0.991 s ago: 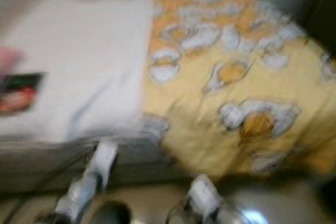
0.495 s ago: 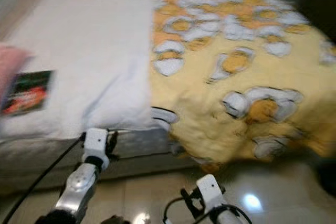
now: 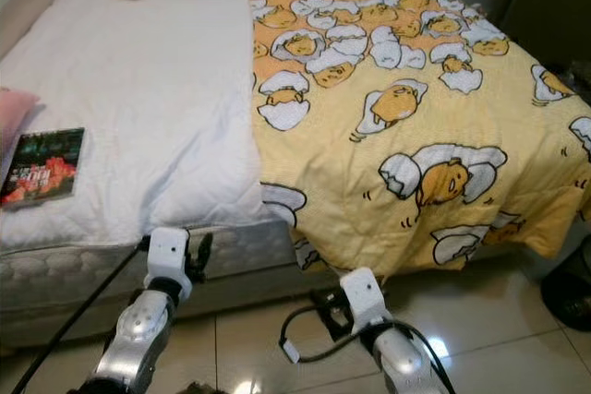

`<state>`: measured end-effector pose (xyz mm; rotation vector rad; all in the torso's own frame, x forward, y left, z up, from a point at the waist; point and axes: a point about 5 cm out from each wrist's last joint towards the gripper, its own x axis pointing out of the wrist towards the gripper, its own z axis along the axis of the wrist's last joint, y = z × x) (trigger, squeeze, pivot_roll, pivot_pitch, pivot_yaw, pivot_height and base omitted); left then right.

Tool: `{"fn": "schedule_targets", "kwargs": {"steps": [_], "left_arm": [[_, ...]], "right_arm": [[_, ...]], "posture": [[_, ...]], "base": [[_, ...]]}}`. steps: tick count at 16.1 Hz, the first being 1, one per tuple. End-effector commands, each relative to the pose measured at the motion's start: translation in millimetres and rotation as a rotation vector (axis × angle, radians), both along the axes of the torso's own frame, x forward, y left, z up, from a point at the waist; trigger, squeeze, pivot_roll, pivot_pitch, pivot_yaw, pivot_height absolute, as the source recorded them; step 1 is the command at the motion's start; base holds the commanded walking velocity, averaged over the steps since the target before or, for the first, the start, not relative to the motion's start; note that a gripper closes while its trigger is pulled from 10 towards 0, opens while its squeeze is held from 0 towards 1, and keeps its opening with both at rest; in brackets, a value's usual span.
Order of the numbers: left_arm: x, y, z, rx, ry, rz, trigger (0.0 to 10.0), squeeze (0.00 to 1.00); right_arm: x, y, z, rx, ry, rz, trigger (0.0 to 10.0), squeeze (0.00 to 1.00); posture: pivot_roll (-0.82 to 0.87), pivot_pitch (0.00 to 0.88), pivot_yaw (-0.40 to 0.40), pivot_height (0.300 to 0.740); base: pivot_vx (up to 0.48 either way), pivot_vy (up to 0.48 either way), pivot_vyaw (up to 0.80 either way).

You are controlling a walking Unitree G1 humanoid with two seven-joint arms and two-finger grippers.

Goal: Clean up the room

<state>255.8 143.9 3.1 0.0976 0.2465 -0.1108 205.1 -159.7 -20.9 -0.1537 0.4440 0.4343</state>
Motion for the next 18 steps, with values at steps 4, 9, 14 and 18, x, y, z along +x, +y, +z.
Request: {"fn": "schedule_targets", "kwargs": {"steps": [4, 9, 14, 18], "left_arm": [[9.7, -4.0, 7.9, -0.012, -0.007, 0.010, 10.0, 0.00], [11.4, -3.9, 9.0, -0.012, -0.002, 0.027, 10.0, 0.00], [14.5, -6.7, 10.0, 0.018, -0.001, 0.005, 10.0, 0.00], [16.6, -8.6, 11.2, 0.017, -0.004, -0.016, 10.0, 0.00]], "right_arm": [[8.1, -7.3, 9.0, -0.058, -0.079, -0.067, 10.0, 0.00], [18.3, -10.3, 13.7, -0.075, -0.073, -0.135, 10.0, 0.00], [17.1, -12.6, 9.9, -0.097, -0.056, -0.159, 10.0, 0.03], [14.7, -15.4, 7.2, -0.106, -0.045, -0.170, 10.0, 0.04]], "posture": [[-0.15, 0.026, 0.045, 0.735], [-0.14, 0.025, 0.042, 0.717], [-0.15, 0.027, 0.042, 0.665], [-0.15, 0.029, 0.044, 0.630]], "base": [[0.000, 0.000, -0.35], [0.000, 0.000, 0.34], [0.000, 0.000, 0.00], [0.000, 0.000, 0.00]]}}
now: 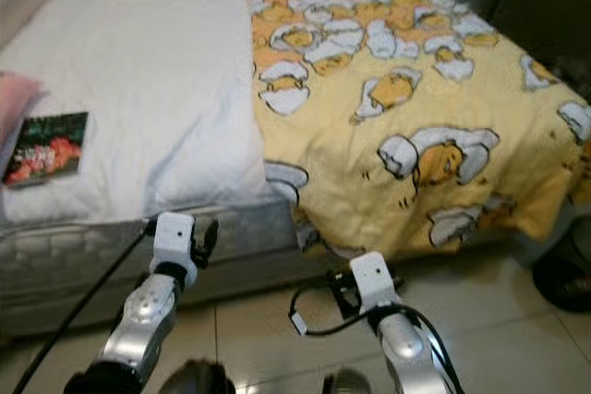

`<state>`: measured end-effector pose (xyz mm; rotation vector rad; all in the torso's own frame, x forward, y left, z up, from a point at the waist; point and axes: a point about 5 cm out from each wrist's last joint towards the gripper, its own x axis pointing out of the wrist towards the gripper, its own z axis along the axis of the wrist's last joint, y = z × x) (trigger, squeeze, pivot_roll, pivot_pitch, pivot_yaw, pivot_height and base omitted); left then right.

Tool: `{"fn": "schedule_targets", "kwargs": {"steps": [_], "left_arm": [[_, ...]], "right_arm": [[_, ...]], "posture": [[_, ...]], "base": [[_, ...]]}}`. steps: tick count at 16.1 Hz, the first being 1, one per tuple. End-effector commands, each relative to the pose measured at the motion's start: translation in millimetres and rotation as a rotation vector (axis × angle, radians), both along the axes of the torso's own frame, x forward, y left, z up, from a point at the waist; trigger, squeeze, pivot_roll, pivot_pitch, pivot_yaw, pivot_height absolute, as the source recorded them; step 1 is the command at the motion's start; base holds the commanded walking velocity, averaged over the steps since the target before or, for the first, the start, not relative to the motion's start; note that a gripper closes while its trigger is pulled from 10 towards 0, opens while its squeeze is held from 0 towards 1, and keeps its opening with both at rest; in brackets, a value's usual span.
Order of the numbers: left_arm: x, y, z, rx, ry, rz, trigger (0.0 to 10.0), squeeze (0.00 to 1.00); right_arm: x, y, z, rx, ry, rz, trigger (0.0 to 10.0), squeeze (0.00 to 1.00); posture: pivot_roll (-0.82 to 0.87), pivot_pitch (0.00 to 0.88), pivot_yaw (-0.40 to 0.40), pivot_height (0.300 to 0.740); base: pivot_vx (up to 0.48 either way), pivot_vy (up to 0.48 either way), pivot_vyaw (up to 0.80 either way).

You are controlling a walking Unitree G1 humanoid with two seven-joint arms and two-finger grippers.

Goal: Clean up the room

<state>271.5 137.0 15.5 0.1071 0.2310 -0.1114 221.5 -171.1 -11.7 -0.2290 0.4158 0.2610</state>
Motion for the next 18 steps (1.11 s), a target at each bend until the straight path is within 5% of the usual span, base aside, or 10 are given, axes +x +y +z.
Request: {"fn": "schedule_targets", "kwargs": {"steps": [1, 14, 15, 16, 17, 18], "left_arm": [[1.0, -3.3, -1.3, 0.008, 0.014, -0.024, 10.0, 0.00], [-0.4, -10.8, -7.7, -0.006, 0.025, -0.066, 10.0, 0.00], [0.2, -7.5, -8.9, -0.021, 0.033, -0.025, 10.0, 0.86], [1.3, -4.1, -10.1, -0.047, 0.048, 0.017, 10.0, 1.00], [1.9, -3.0, -10.2, -0.052, 0.050, 0.029, 10.0, 1.00], [3.2, -1.1, -10.1, -0.059, 0.051, 0.051, 10.0, 1.00]], "right_arm": [[-2.2, -4.9, -2.3, -0.007, 0.015, -0.025, 10.0, 0.04], [3.7, -1.1, 3.3, -0.015, -0.061, -0.011, 10.0, 0.03], [4.4, -1.7, 3.1, -0.017, -0.062, -0.013, 10.0, 0.03], [4.8, -1.7, 3.4, -0.018, -0.065, -0.009, 10.0, 0.03], [5.1, -1.5, 4.2, -0.025, -0.072, 0.001, 10.0, 0.41], [5.4, -1.1, 4.5, -0.030, -0.076, 0.010, 10.0, 0.48]], "posture": [[-0.15, 0.031, 0.044, 0.620], [-0.15, 0.032, 0.041, 0.596], [-0.15, 0.033, 0.040, 0.596], [-0.15, 0.033, 0.039, 0.596], [-0.15, 0.032, 0.038, 0.596], [-0.15, 0.032, 0.037, 0.596]], "base": [[0.000, 0.000, 0.00], [0.281, -0.340, 0.00], [0.330, -0.345, 0.00], [0.405, -0.255, 0.00], [0.409, -0.247, 0.00], [0.412, -0.240, 0.00]]}}
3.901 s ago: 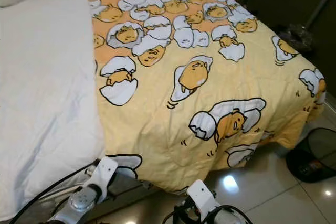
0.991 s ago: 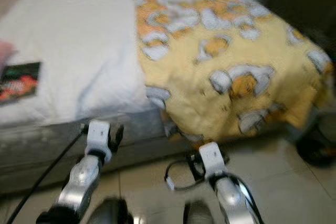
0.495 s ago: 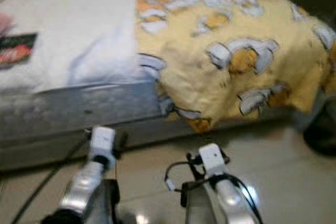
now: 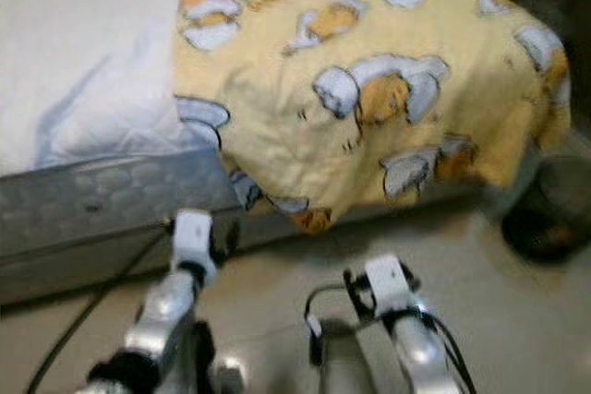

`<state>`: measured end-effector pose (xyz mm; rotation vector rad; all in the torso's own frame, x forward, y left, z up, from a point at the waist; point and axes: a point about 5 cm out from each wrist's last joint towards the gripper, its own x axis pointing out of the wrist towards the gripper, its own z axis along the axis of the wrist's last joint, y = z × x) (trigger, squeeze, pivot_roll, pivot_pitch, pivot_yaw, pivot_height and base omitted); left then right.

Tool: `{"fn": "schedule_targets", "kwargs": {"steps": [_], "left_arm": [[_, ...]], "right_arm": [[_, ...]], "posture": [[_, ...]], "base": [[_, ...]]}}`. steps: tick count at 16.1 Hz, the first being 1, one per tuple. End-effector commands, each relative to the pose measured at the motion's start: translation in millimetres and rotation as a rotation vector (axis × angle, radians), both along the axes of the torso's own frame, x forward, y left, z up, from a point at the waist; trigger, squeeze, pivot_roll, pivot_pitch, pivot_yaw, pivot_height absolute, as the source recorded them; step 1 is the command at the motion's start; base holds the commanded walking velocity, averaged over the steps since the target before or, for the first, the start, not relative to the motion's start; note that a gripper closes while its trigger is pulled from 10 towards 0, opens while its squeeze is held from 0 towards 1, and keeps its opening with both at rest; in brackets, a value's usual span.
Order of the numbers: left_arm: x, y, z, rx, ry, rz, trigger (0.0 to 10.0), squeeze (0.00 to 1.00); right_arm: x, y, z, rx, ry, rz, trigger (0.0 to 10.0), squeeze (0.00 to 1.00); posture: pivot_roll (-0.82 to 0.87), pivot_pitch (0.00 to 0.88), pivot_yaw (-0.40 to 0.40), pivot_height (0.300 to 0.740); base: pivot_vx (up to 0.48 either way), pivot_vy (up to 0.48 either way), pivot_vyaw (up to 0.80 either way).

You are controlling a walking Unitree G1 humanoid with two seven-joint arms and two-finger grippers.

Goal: Clean up the room

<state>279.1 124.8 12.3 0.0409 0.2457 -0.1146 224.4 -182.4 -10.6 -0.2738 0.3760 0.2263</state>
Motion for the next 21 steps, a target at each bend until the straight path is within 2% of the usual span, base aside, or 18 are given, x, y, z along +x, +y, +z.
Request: {"fn": "schedule_targets", "kwargs": {"steps": [1, 2, 5, 6, 7, 9, 12, 14, 16, 18, 21], "left_arm": [[-3.2, 12.7, -6.3, 0.000, 0.032, 0.060, 10.0, 1.00], [-2.4, 14.4, -5.6, 0.000, 0.029, 0.073, 10.0, 1.00], [0.8, 23.1, -4.7, -0.003, 0.034, 0.131, 10.0, 1.00], [1.0, 25.8, -5.8, 0.024, 0.043, 0.147, 10.0, 1.00], [0.9, 35.5, -9.2, 0.087, 0.067, 0.193, 10.0, 0.00], [0.7, 43.7, -13.3, 0.121, 0.108, 0.233, 10.0, 0.00], [1.2, 44.3, -12.5, 0.110, 0.102, 0.226, 10.0, 0.00], [3.1, 42.7, -11.1, 0.116, 0.092, 0.193, 10.0, 0.00], [5.8, 40.1, -10.3, 0.122, 0.094, 0.191, 10.0, 0.00], [7.3, 37.7, -10.1, 0.159, 0.094, 0.189, 10.0, 0.00], [9.5, 30.9, -12.0, 0.164, 0.122, 0.155, 10.0, 0.00]], "right_arm": [[2.9, 10.1, 3.8, 0.003, -0.030, 0.034, 10.0, 0.32], [3.2, 10.2, 4.1, 0.002, -0.032, 0.034, 10.0, 0.00], [4.0, 9.8, 3.6, -0.007, -0.030, 0.035, 10.0, 0.00], [3.9, 9.7, 3.3, -0.009, -0.028, 0.036, 10.0, 0.00], [3.4, 9.8, 2.6, -0.011, -0.026, 0.040, 10.0, 0.00], [1.8, 9.9, 2.7, -0.010, -0.026, 0.045, 10.0, 0.00], [0.7, 10.0, 3.0, -0.005, -0.028, 0.048, 10.0, 0.00], [0.4, 10.4, 2.8, 0.000, -0.029, 0.047, 10.0, 0.00], [-0.3, 11.1, -0.8, -0.009, 0.001, 0.048, 10.0, 0.00], [2.0, 10.4, 1.8, 0.003, -0.019, 0.045, 10.0, 0.00], [2.8, 10.8, 2.6, 0.002, -0.021, 0.048, 10.0, 0.00]], "posture": [[-0.15, 0.032, 0.037, 0.596], [-0.15, 0.032, 0.036, 0.596], [-0.15, 0.032, 0.035, 0.596], [-0.15, 0.033, 0.034, 0.596], [-0.15, 0.035, 0.033, 0.596], [-0.16, 0.038, 0.033, 0.596], [-0.16, 0.039, 0.033, 0.596], [-0.16, 0.039, 0.033, 0.596], [-0.16, 0.037, 0.034, 0.596], [-0.16, 0.029, 0.035, 0.596], [-0.16, 0.028, 0.033, 0.596]], "base": [[0.435, 0.000, 0.00], [0.442, 0.000, 0.00], [0.476, 0.000, 0.00], [0.480, 0.000, 0.00], [0.000, 0.000, 0.00], [0.000, 0.000, 0.00], [0.000, 0.000, 0.00], [0.000, 0.480, 0.00], [0.000, 0.480, -0.78], [0.000, 0.000, 0.00], [0.000, 0.000, 0.00]]}}
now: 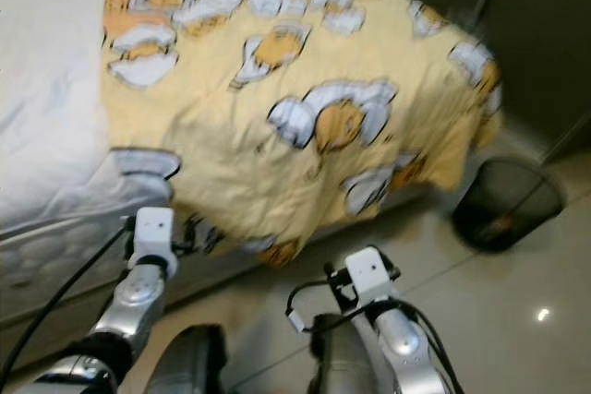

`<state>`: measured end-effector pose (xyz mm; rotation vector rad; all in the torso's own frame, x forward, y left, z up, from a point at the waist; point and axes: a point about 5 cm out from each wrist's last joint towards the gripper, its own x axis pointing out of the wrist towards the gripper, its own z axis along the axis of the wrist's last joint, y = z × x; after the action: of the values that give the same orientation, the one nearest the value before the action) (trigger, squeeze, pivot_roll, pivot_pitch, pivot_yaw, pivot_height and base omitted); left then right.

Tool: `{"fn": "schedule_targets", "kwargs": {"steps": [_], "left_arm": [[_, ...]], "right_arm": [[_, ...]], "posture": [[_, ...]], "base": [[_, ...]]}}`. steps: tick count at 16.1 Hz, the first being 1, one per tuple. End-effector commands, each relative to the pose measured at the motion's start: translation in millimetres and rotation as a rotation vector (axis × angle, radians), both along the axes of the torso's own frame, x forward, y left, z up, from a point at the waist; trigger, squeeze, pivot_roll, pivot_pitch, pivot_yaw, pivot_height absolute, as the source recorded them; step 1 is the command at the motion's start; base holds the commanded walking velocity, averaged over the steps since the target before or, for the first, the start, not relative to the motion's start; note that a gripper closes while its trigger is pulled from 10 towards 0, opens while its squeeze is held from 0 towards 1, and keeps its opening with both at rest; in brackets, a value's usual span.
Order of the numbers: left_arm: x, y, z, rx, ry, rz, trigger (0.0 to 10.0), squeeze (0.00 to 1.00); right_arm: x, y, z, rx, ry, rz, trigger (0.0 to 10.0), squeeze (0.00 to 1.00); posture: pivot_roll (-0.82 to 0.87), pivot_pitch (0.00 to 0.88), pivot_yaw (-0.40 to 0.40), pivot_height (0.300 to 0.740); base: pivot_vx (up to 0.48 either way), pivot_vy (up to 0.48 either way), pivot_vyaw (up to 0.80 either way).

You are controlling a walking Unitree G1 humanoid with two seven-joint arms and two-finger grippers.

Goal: Clean up the room

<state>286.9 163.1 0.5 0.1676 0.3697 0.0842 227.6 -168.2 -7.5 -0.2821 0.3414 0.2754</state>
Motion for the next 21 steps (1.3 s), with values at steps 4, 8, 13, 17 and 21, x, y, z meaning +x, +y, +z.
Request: {"fn": "schedule_targets", "kwargs": {"steps": [4, 8, 13, 17, 21], "left_arm": [[11.6, -7.2, 1.0, 0.036, 0.083, -0.021, 10.0, 0.00], [20.1, -14.3, 6.2, 0.026, 0.100, -0.041, 10.0, 0.00], [14.7, -12.5, 8.7, -0.015, -0.003, -0.092, 10.0, 0.00], [-60.2, 8.6, 37.2, -0.105, -0.274, -0.142, 10.0, 0.00], [-68.9, -16.1, 91.1, -0.185, -0.466, -0.190, 10.0, 0.00]], "right_arm": [[-6.5, -5.6, 2.9, -0.004, 0.002, 0.011, 10.0, 0.00], [-22.6, -13.9, 4.7, -0.019, 0.014, 0.029, 10.0, 0.00], [-39.2, -9.8, 24.0, 0.015, -0.053, 0.012, 10.0, 0.00], [-71.4, -25.8, 56.1, 0.068, -0.140, -0.091, 10.0, 0.00], [-54.6, -15.9, 75.3, 0.157, -0.214, -0.127, 10.0, 0.00]], "posture": [[-0.20, 0.080, 0.005, 0.596], [-0.26, 0.132, -0.015, 0.596], [-0.29, 0.135, 0.025, 0.596], [-0.20, 0.076, 0.060, 0.596], [-0.18, 0.037, 0.052, 0.596]], "base": [[0.000, 0.000, 0.00], [0.000, 0.000, 0.00], [0.000, 0.000, 0.00], [0.000, 0.000, 0.00], [0.117, 0.000, 0.00]]}}
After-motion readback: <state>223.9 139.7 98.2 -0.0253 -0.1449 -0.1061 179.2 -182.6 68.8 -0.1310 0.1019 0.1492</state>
